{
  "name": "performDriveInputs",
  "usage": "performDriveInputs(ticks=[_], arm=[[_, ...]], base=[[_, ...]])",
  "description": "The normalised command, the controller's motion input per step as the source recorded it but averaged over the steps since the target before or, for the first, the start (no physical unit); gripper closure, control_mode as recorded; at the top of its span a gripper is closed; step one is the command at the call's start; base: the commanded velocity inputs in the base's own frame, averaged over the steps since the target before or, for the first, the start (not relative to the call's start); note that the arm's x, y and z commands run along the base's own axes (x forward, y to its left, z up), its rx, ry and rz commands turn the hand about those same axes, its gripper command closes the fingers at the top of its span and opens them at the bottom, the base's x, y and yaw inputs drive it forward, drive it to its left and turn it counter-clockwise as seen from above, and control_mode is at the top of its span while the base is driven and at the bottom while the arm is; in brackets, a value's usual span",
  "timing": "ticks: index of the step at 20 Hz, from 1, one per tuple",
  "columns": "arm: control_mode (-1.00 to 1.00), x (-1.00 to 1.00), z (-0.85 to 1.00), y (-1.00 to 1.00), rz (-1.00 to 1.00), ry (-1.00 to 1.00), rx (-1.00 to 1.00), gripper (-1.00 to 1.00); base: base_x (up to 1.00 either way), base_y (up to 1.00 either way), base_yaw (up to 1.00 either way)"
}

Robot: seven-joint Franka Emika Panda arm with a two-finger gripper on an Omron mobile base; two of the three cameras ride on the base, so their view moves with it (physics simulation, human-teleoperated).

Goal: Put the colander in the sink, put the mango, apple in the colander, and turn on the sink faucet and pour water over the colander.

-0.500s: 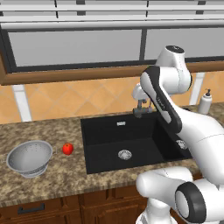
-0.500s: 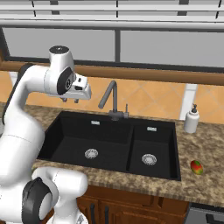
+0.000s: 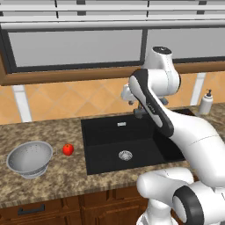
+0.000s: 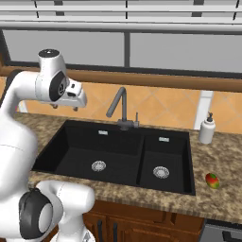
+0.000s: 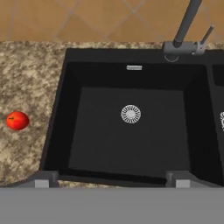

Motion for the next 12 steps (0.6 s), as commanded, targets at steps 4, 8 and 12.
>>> performDriveInputs(ticks=[4, 8, 12], arm=[[-1.00, -0.04, -0.08, 0.86, -0.08, 0.00, 0.00, -1.00], [-1.00, -0.16, -0.15, 0.88, -0.08, 0.01, 0.00, -1.00], [-1.00, -0.33, -0.18, 0.79, -0.02, 0.06, 0.00, -1.00]], base=[[0.00, 0.00, 0.00], [0.00, 0.00, 0.00], [0.00, 0.00, 0.00]])
